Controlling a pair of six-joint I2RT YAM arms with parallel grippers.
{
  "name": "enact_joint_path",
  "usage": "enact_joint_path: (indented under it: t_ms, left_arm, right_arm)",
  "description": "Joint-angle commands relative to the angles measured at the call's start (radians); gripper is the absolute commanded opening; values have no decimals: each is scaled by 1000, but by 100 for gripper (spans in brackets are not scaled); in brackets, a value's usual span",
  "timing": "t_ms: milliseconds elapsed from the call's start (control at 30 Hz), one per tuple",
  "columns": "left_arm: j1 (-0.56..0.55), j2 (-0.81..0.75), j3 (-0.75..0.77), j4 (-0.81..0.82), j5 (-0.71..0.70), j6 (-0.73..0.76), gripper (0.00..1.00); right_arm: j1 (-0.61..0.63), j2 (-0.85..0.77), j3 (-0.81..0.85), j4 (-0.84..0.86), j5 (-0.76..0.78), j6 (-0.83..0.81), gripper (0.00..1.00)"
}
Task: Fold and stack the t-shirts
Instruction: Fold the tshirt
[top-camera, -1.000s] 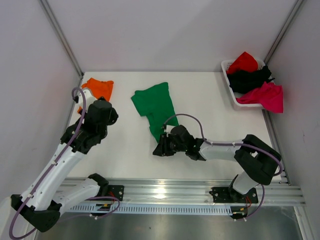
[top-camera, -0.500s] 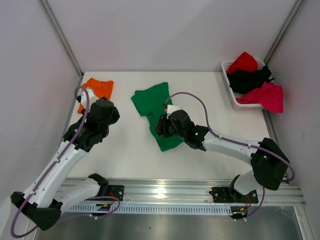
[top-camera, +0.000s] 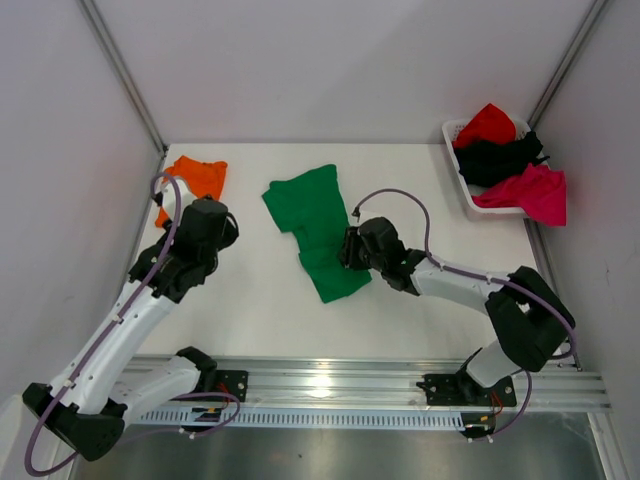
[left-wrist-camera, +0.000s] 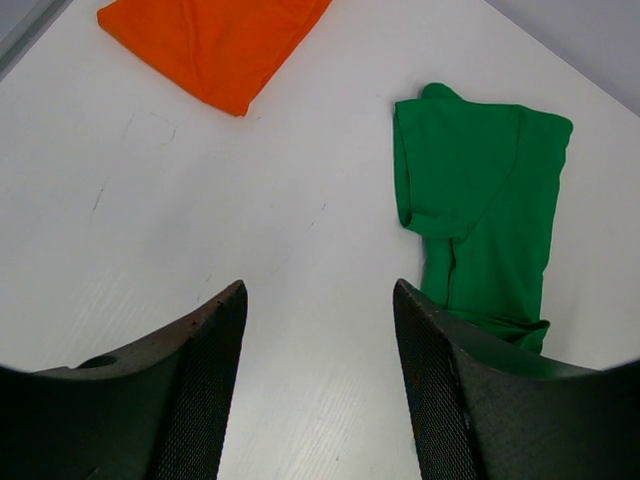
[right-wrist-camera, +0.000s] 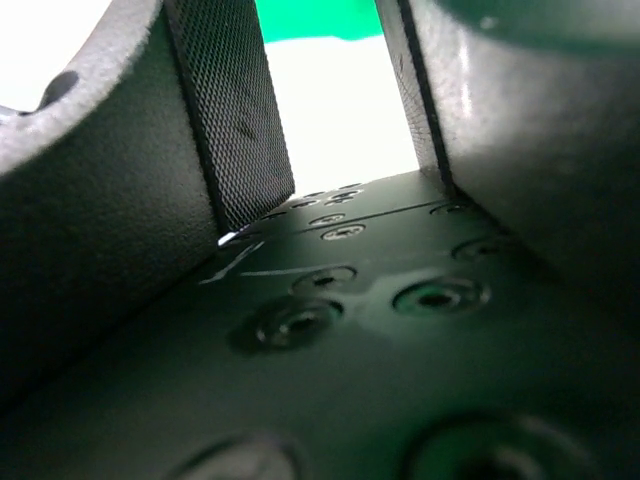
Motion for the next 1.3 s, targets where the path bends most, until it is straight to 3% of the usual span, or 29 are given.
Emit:
enact_joint_path:
  t_ms: [0, 133, 500, 667, 1000, 1267]
  left_arm:
    - [11, -11, -3, 32, 13, 14, 63]
    - [14, -16, -11, 30, 16, 14, 63]
    - [37, -40, -19, 29, 22, 20, 64]
    - [42, -40, -20, 35, 28, 22, 64]
    - [50, -45, -22, 44, 39, 25, 64]
    - [56, -28, -22, 53, 63, 28, 64]
  right_arm:
    - [-42, 61, -32, 95, -42, 9, 38]
    - [-97, 130, -50, 152, -125, 51, 38]
    - [-103, 196, -52, 153, -164, 115, 38]
    - [-96, 149, -107, 127, -181, 150, 38]
    - [10, 0, -167, -132, -102, 186, 37]
    - [59, -39, -179, -147, -70, 227, 38]
